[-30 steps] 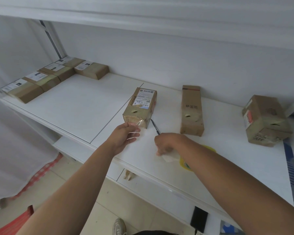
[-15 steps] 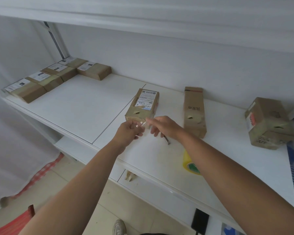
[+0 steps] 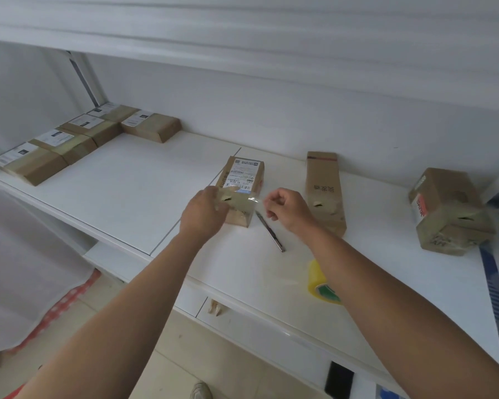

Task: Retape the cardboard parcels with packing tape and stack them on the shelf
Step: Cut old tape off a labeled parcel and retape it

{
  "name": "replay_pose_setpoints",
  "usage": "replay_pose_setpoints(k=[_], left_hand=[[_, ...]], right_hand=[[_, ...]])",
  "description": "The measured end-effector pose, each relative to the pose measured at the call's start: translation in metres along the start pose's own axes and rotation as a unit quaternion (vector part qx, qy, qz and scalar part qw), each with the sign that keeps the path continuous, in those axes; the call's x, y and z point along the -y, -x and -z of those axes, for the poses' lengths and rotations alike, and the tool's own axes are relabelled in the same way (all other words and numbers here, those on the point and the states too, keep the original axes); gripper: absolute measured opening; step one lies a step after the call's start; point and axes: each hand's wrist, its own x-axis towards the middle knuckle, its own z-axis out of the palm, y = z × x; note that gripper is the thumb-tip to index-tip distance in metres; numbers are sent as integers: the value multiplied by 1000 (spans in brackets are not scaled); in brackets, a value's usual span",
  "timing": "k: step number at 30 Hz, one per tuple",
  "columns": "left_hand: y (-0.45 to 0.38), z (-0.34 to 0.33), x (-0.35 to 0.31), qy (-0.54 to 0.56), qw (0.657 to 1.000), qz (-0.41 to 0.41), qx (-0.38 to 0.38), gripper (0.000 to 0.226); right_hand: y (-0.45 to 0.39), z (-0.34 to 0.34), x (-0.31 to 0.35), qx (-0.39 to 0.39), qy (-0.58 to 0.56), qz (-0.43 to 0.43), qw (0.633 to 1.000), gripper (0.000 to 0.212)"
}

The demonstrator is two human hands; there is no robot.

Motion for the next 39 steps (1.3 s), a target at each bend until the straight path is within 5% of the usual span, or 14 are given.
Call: replay_pose_setpoints(k=[3, 6, 13, 22, 32, 39], left_hand=[[-8, -18, 1, -69, 991, -110, 19, 68], [-11, -35, 3, -116, 987, -97, 54, 78], [11, -42, 25, -178, 982, -59, 4, 65], [32, -10, 53, -247, 962, -120, 14, 50], [58, -10, 100, -97, 959, -264, -37, 64], [62, -12, 121, -59, 943, -322, -59, 52]], right_hand=[[-1, -4, 2, -10, -28, -5, 1000, 18], [-1, -6, 5, -19, -65, -13, 998, 8], [-2, 2, 0, -35, -85, -28, 995, 12], [-1, 8, 3, -25, -121, -41, 991, 17], [12, -31, 40, 26, -108, -32, 993, 13], [27, -91, 35, 8, -123, -79, 989, 12]])
